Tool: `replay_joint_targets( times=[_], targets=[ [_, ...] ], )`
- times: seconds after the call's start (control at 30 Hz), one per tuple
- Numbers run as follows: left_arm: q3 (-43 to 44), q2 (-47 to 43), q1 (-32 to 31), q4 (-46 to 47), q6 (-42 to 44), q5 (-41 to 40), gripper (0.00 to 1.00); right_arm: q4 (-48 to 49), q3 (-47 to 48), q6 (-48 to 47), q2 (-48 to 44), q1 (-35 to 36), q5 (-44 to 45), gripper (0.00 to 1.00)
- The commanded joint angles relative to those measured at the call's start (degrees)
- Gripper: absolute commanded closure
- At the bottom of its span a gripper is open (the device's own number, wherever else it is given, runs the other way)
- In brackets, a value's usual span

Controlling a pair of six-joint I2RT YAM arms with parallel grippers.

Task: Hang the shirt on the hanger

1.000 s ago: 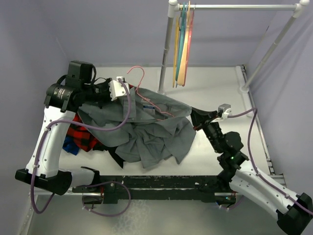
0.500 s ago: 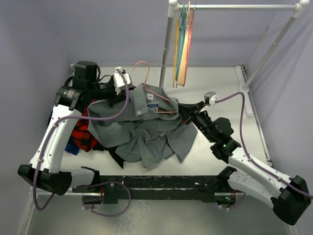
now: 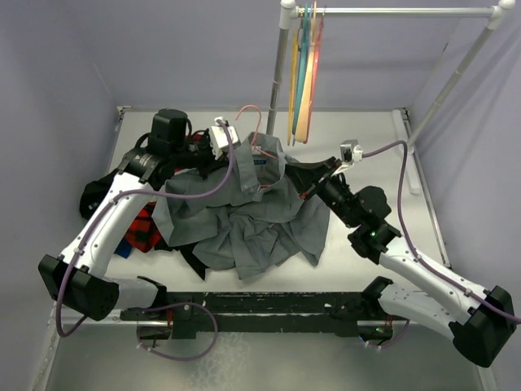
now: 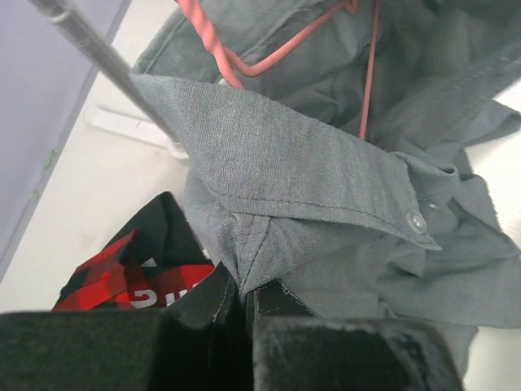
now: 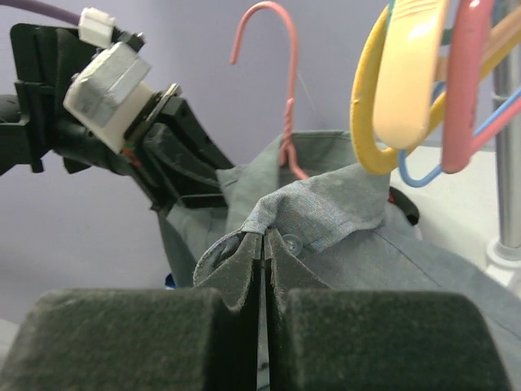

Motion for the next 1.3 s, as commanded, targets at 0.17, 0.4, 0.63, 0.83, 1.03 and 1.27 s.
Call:
replay_joint_targets(
  times=[0.17,0.4,0.63,0.83,1.03,1.27],
  targets=[
    [-0.2,1.21,-0.44,13.45,-3.46,-14.87,1.0,1.01,2.05,3.61,1.23,1.59,0.14,1.0],
    [4.77,1.29,-0.28,4.8,-5.01,-2.82,1.0,2.22,-2.25,3.79,2.5,1.7,2.33,1.0],
    [3.65,-0.14,-0.25,-3.55,-0.5,9.1,1.0,3.73,-0.32,-1.38,4.01,2.65,-0.79,0.63],
    [2.55,-0.98,-0.24,-5.09,2.57,9.09,1.0,-12.46,4.62,-17.99,-4.12,2.7,-2.74,0.0],
    [1.76,-1.36,-0.37,-4.53,5.17,7.33,1.0,-30.23,7.71,-31.13,-14.77,2.5,0.38,0.0],
    [0.54,-1.97,-0.86,-7.25,13.03,9.01,1.0,-50.77,13.49,-51.08,-13.65,1.97,-1.21,0.0]
  ],
)
